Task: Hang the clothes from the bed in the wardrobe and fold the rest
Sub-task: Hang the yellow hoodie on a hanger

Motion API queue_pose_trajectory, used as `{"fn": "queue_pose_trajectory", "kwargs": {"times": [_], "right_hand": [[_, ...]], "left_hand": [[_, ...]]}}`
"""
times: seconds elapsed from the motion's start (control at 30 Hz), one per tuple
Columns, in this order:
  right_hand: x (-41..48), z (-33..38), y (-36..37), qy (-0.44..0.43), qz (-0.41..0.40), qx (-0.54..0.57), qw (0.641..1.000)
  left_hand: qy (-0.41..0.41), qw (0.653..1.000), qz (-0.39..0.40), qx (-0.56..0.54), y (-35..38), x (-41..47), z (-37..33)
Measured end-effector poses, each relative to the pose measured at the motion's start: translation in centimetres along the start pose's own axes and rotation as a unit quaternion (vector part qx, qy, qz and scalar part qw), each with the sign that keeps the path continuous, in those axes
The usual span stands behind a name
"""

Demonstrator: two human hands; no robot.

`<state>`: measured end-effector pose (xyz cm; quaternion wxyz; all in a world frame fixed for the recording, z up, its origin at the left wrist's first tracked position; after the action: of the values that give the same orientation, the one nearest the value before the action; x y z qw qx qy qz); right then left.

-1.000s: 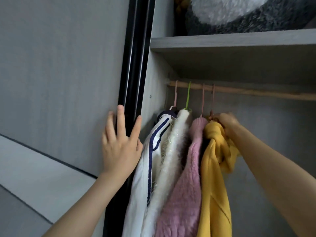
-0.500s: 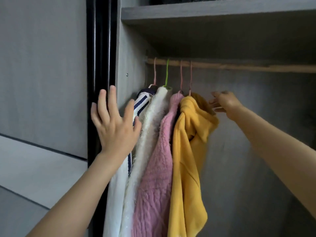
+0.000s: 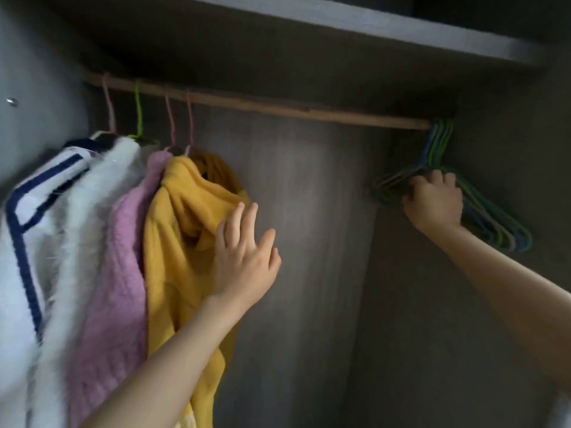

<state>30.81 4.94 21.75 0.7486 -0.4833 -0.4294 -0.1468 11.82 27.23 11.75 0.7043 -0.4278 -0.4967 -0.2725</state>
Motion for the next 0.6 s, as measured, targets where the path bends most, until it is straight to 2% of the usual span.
{"fn": "queue_pose_trajectory", "kwargs": {"times": [0.1,0.27,0.33,0.6], "right_hand": [[-0.7,-4.6,-1.4,0.029,0.008,-0.081,0.996],[-1.2,-8.9,-1.2,0.083,0.089,-0.145,0.982],[-1.5,-10.2,-0.8,0.089,0.119,-0.173,0.974],[-2.1,-12.4,-0.6,0.083,0.145,-0.222,0.961]], "left_hand": [[0.009,0.999,0.031,-0.042,1.3,-0.4,-3.1],[0.032,0.997,0.043,-0.063,2.0,-1.2,-6.0],[0.042,0.996,0.046,-0.066,2.0,-1.8,-6.6],[0.031,0.997,0.047,-0.060,1.7,-3.4,-6.3]]}}
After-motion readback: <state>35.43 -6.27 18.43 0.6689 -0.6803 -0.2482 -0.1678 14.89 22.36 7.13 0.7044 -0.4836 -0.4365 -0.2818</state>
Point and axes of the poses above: each hand's wrist, its own x-axis towards the middle knuckle, its own y-axis out of the palm, z = x × y, the point moved 5 cm from there along x, towards the middle knuckle, and after that the axes turned 11 degrees about x, right-handed, at the moved point
